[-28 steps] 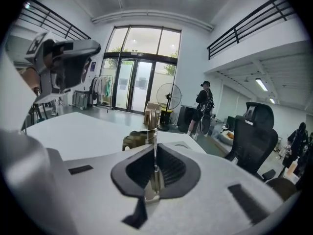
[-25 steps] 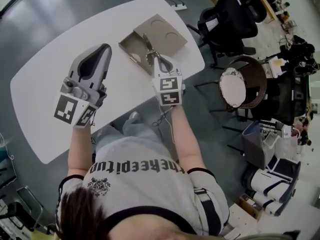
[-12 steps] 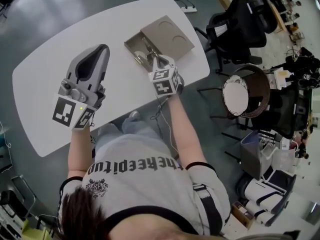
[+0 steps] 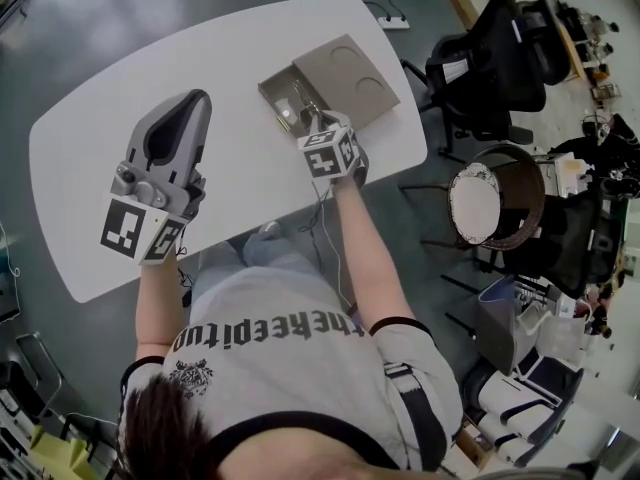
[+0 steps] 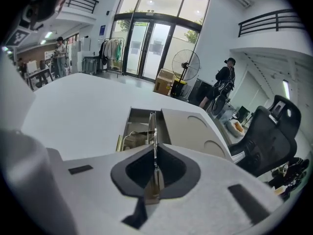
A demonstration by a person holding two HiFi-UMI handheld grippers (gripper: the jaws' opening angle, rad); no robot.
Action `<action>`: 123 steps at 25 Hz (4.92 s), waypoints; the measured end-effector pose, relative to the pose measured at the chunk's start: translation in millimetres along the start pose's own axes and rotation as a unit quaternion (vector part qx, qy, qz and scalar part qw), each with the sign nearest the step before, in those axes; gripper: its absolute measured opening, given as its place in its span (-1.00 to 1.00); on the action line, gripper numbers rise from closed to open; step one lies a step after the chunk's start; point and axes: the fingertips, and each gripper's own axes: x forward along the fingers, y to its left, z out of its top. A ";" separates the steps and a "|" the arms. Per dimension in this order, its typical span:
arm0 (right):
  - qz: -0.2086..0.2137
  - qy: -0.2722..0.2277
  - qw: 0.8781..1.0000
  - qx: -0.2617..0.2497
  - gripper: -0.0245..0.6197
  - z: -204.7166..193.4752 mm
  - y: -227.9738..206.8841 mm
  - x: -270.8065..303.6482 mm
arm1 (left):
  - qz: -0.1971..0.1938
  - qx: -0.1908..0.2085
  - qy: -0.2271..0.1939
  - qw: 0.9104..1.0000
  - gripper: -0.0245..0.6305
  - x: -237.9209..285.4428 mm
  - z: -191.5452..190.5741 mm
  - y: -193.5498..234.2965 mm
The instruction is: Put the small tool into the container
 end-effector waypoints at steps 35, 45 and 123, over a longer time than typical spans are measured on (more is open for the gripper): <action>0.054 0.033 0.997 0.037 -0.73 6.0 23.2 34.0 | 0.047 0.003 0.002 0.999 -0.88 -19.3 3.9 34.0; 0.068 0.008 0.990 0.123 -0.62 11.9 36.5 24.0 | 0.038 -0.002 -0.003 0.999 -0.88 -38.6 14.9 46.3; -0.288 -0.394 0.833 0.261 -0.91 52.8 99.0 -425.3 | -0.175 -0.059 -0.024 0.982 -0.87 -119.0 67.5 -7.2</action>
